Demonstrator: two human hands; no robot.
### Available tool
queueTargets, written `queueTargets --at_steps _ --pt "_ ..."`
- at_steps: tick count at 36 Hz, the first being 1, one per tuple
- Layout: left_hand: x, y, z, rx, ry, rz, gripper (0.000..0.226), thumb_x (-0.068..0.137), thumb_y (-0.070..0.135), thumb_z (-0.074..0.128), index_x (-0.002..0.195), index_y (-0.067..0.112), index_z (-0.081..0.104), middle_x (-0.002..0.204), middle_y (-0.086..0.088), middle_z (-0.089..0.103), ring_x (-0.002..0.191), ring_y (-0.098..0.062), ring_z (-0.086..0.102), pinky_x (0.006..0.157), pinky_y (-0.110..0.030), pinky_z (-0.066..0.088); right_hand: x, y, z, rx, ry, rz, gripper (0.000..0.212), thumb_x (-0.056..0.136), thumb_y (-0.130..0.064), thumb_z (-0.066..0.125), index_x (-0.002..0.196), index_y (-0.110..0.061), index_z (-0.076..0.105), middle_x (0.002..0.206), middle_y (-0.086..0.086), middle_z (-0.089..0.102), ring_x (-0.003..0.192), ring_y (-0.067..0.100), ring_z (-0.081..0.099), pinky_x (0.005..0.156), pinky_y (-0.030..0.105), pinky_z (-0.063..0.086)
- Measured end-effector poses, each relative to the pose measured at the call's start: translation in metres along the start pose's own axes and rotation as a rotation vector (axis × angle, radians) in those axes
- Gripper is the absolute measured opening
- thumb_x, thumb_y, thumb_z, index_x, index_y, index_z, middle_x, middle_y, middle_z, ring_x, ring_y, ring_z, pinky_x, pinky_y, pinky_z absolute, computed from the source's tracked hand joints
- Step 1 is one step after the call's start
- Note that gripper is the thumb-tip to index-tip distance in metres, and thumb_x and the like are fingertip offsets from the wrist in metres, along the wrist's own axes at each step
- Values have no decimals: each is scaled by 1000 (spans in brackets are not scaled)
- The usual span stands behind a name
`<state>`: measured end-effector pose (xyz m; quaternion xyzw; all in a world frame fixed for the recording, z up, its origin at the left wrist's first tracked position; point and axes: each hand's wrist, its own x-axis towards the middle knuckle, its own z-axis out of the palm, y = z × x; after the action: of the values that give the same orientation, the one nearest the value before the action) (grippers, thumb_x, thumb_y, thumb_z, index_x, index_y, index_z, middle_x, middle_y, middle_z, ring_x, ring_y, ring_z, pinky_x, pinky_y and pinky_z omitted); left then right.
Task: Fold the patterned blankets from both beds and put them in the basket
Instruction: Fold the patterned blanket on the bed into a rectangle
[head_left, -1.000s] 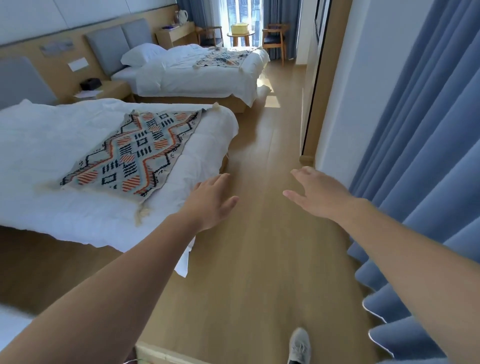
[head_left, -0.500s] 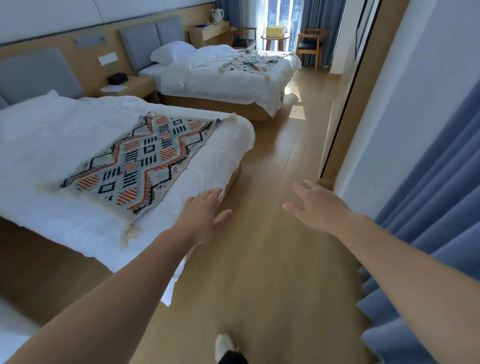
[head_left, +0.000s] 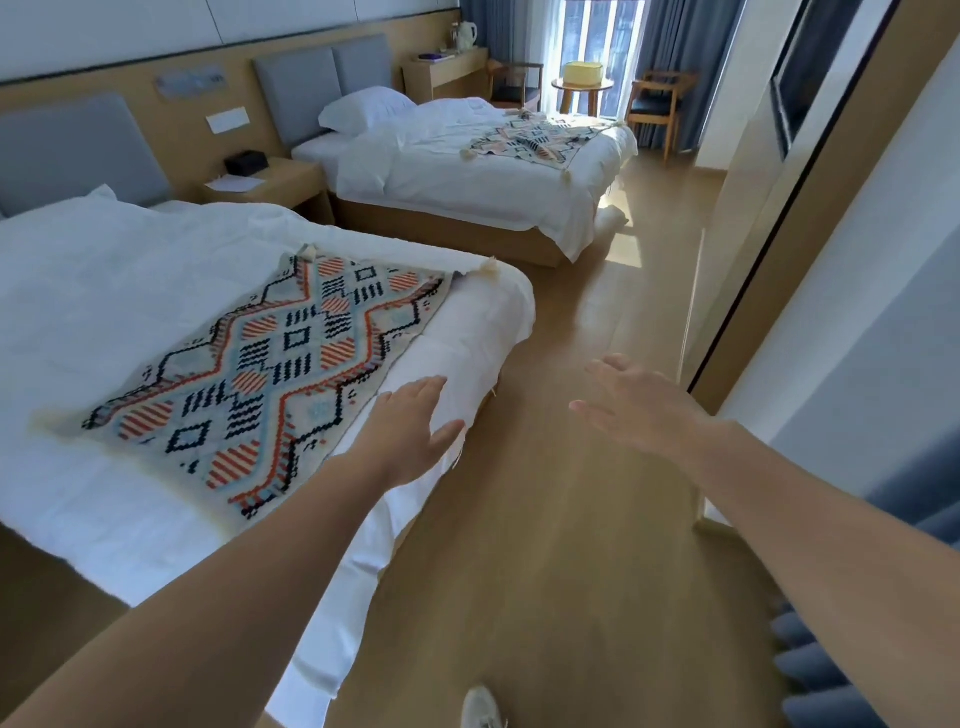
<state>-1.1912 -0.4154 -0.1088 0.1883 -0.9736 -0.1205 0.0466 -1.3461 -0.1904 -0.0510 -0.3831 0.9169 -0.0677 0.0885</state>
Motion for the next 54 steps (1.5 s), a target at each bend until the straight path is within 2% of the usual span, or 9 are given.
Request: queueTargets --at_steps 13,16,22,27,33,39,43,48,54 --pt "123 -62 1 -7 -17 -49 68 95 51 41 150 16 21 155 -2 29 142 -18 25 116 -35 19 164 3 -3 7 -19 -20 63 92 -56 45 143 -20 35 146 2 38 127 31 45 99 40 40" --pt "144 -68 7 -8 -12 -78 68 95 51 42 150 16 22 154 -2 30 142 -18 26 116 -37 21 194 7 0 13 -11 -59 58 91 -56 46 137 -21 40 135 2 46 121 29 49 96 38 44" --pt "195 -68 15 2 -21 -129 67 96 50 42 150 15 22 154 -2 30 141 -19 27 116 -39 22 256 25 -3 -17 -49 -144 58 95 -53 43 142 -20 35 141 2 41 127 26 44 100 37 40" --pt "260 -61 22 -4 -24 -194 68 96 49 41 151 15 19 156 -1 27 143 -17 23 117 -40 20 328 57 -9 -38 -59 -221 58 94 -56 40 141 -22 37 130 1 46 120 25 49 97 38 43" --pt "332 -42 28 -4 -32 -272 67 96 50 40 150 15 20 155 -1 28 142 -18 25 117 -35 19 415 101 -25 -51 -104 -281 63 93 -59 38 146 -24 30 150 3 34 132 28 41 104 42 39" --pt "386 -28 29 -32 6 -358 67 96 49 40 150 14 21 155 -2 28 142 -17 24 117 -36 18 490 131 -42 -72 -121 -366 62 93 -57 39 144 -23 30 147 2 36 126 29 47 98 43 45" --pt "404 -32 33 -31 11 -420 68 96 49 40 151 14 20 156 -2 27 142 -18 23 118 -35 17 529 129 -45 -75 -157 -421 64 93 -59 38 145 -23 30 151 3 32 130 29 43 101 43 44" --pt "419 -51 36 -61 21 -528 68 96 49 40 151 15 19 156 -1 25 143 -17 20 118 -42 16 566 110 -46 -106 -169 -516 61 94 -56 39 143 -19 34 143 2 40 120 26 51 98 40 44" --pt "438 -94 33 -56 47 -617 67 96 50 40 149 14 22 155 -3 27 142 -19 23 117 -41 17 618 76 -43 -138 -185 -606 64 94 -57 38 147 -21 30 150 2 33 129 27 43 102 39 42"
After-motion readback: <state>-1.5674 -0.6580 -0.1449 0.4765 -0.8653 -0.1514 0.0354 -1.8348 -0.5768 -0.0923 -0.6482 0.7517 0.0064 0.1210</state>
